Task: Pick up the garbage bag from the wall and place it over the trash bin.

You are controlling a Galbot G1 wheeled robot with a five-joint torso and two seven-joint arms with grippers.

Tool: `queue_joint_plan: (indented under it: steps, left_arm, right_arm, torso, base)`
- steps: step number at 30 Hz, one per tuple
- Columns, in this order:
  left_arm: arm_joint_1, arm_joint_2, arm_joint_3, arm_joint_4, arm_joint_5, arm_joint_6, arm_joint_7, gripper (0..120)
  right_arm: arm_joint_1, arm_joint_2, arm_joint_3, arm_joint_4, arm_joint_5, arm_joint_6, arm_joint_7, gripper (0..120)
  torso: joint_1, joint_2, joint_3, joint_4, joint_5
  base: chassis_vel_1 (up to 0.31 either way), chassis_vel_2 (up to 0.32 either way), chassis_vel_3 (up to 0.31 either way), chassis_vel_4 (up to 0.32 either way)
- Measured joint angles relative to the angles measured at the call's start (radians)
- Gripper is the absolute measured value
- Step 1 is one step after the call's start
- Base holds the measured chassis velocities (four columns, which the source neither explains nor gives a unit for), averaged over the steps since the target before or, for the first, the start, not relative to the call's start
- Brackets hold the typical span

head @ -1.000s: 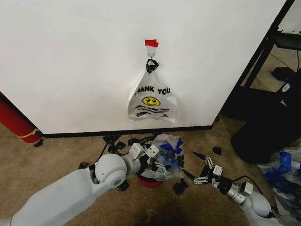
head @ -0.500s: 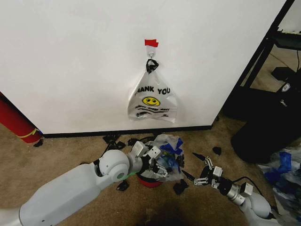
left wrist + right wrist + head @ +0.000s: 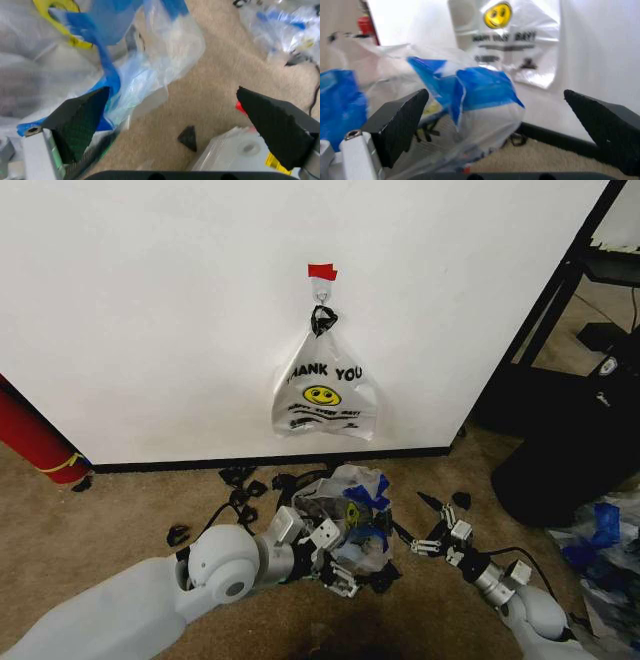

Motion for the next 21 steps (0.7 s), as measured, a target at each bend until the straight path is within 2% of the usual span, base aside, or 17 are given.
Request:
queue_joint_plan:
  steps: [7,12,16,21]
  left_arm:
    - [0.064,0.069,-0.002,-0.059,0.126,0.000,0.040,100]
    - [0.075,0.085,0.020,-0.064,0.228,-0.001,0.083,100]
    - [0.073,0.084,0.050,-0.049,0.288,-0.019,0.103,100]
    - [0.063,0.060,0.082,-0.025,0.338,-0.056,0.118,100]
  right_arm:
    - [-0.031,-0.023,-0.024,0.054,0.010,-0.130,0.028,100]
    - [-0.045,-0.040,-0.032,0.099,0.040,-0.192,0.042,100]
    - [-0.061,-0.063,-0.062,0.161,0.084,-0.277,0.122,100]
    - [-0.046,-0.114,-0.150,0.257,0.156,-0.463,0.299,100]
  torso:
    - [0.000,0.000,0.000,0.0001,0.0001]
    - [0.000,0.000,0.000,0.0001,0.0002]
    - [0.000,0.000,0.000,-0.0001,0.0000]
    - [0.000,0.000,0.000,-0.0001,0.0000]
  base:
    - [0.000,0.000,0.000,0.000]
    - [0.000,0.000,0.000,0.000]
    - [0.000,0.000,0.000,0.000]
    - [0.000,0.000,0.000,0.000]
